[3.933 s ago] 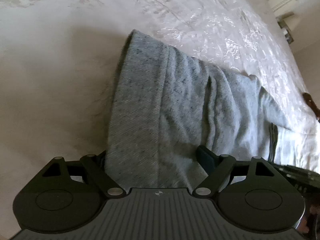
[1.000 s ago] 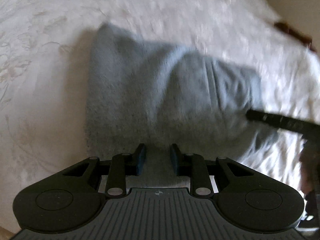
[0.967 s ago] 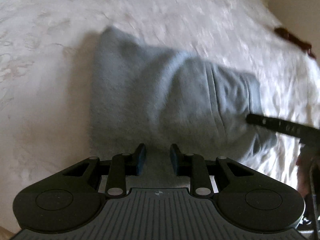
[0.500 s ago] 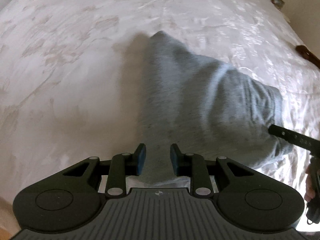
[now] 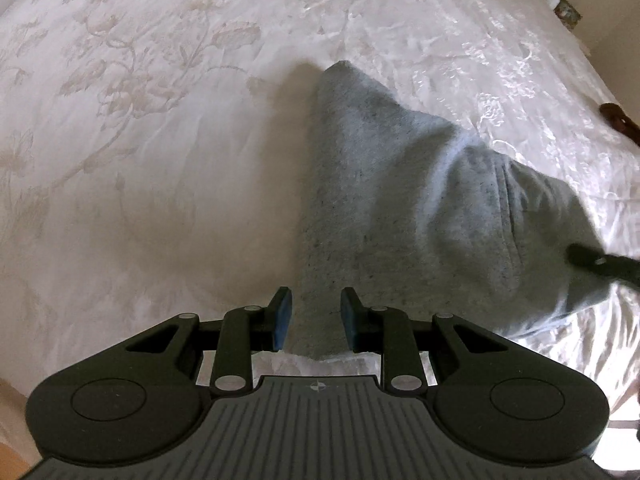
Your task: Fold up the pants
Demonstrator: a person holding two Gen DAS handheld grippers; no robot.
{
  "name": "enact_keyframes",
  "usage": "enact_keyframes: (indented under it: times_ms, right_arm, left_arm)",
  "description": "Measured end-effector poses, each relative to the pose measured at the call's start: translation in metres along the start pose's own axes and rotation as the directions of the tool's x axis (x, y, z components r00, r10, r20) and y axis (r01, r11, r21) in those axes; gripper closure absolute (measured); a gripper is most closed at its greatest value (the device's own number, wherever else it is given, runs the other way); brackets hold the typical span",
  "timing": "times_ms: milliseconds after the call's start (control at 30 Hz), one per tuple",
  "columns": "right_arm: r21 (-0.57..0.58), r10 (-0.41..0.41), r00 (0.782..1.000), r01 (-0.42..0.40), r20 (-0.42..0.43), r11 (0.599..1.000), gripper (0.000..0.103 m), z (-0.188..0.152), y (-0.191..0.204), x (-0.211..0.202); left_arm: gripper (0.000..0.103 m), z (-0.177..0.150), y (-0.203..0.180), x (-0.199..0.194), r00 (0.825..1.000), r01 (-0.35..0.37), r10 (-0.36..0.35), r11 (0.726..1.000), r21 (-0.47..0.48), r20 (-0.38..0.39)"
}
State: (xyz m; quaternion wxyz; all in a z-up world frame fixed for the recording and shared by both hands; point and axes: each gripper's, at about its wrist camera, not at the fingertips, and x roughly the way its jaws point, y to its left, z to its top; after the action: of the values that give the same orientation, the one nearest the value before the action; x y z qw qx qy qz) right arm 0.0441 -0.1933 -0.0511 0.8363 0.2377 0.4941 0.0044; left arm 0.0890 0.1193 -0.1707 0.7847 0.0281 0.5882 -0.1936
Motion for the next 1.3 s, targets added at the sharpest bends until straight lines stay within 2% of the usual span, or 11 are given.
enact_keyframes:
  times_ms: [133,300,367,433,567,633,667,767,900,1133,1300]
  right_arm:
    - [-0.044,-0.023,0.999,0.024,0.034,0.999,0.096,0.008,0.003,-0.024]
    - [-0.076,-0.15,0.985,0.144,-0.09,0.987,0.093,-0.006,-0.014,0.025]
    - [-0.056,-0.163,0.982,0.158,-0.097,0.986,0.089,-0.008,-0.014,0.027]
    - [-0.042,-0.192,0.978,0.189,-0.08,0.981,0.073,-0.004,-0.008,0.02]
    - [-0.093,-0.308,0.947,0.316,0.091,0.944,0.071,0.005,0.013,-0.005]
    - [-0.108,-0.288,0.943,0.308,0.167,0.945,0.071,0.012,0.022,-0.013]
    - [-0.107,-0.256,0.95,0.277,0.181,0.955,0.071,0.017,0.025,-0.013]
    - [-0.123,-0.169,0.974,0.188,0.148,0.974,0.071,0.031,0.032,0.003]
    - [-0.158,-0.118,0.989,0.13,0.084,0.979,0.071,0.045,0.041,0.034]
    - [-0.211,-0.165,0.986,0.167,0.026,0.963,0.079,0.057,0.032,0.075]
    - [-0.232,-0.185,0.982,0.185,0.023,0.955,0.079,0.064,0.023,0.087]
  left_arm:
    - [0.077,0.003,-0.007,0.003,1.0,0.011,-0.01,1.0,0.027,-0.001]
    - [0.077,0.006,-0.018,0.009,0.999,0.023,-0.021,0.997,0.071,-0.027]
    - [0.077,0.008,-0.021,0.005,1.0,0.025,-0.024,0.996,0.087,-0.014]
    - [0.077,0.012,-0.024,0.004,1.0,0.028,-0.027,0.994,0.103,-0.008]
    - [0.077,0.031,-0.035,0.005,0.999,0.028,-0.032,0.989,0.146,0.025]
    - [0.077,0.044,-0.044,0.011,0.999,0.038,-0.044,0.986,0.16,0.032]
    - [0.077,0.051,-0.049,0.015,0.998,0.041,-0.048,0.985,0.168,0.035]
    - [0.077,0.07,-0.063,0.028,0.997,0.045,-0.054,0.981,0.19,0.047]
    - [0.077,0.092,-0.074,0.048,0.998,0.029,-0.039,0.981,0.192,0.051]
    - [0.077,0.117,-0.053,0.088,0.998,-0.056,0.054,0.986,0.154,0.019]
    - [0.077,0.121,-0.035,0.097,0.999,-0.045,0.046,0.993,0.106,-0.011]
